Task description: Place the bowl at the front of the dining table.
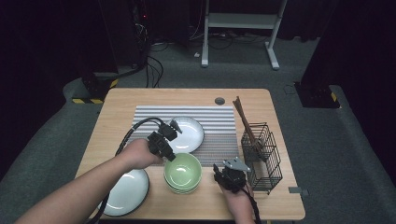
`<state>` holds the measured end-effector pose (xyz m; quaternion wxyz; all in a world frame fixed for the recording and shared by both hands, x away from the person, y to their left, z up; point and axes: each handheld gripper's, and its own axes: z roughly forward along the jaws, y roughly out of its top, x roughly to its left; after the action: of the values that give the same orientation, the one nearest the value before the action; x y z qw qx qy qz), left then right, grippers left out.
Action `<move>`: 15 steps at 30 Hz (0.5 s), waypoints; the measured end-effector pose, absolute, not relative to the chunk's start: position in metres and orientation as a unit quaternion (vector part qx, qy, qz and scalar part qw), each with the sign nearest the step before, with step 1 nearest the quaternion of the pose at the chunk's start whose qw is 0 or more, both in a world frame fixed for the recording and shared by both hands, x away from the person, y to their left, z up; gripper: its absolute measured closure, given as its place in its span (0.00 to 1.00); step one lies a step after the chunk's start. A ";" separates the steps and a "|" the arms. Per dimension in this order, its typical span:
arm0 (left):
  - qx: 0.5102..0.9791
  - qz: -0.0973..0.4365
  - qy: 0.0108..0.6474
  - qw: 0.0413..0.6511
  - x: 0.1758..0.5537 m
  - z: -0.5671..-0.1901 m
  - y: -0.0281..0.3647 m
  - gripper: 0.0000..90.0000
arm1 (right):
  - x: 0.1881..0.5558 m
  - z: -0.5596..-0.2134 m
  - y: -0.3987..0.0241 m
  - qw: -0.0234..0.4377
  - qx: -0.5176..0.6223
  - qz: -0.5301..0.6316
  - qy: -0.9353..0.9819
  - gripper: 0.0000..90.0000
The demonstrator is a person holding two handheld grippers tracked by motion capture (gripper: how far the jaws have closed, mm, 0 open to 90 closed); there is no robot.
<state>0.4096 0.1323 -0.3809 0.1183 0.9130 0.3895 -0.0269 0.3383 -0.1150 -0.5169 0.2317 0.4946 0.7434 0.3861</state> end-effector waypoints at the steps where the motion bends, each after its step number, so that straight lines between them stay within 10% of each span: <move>1: 0.913 -0.025 0.390 0.119 0.409 -0.380 0.132 0.93 | 0.338 -0.517 -0.115 0.232 0.494 0.386 0.743 0.55; 15: 0.909 -0.034 0.407 0.084 0.409 -0.393 0.133 0.76 | 0.338 -0.516 -0.114 0.232 0.493 0.387 0.744 0.55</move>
<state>0.4088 0.1333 -0.3928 0.0839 0.9091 0.4066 -0.0344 0.3376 -0.1138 -0.5163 0.2315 0.4931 0.7437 0.3874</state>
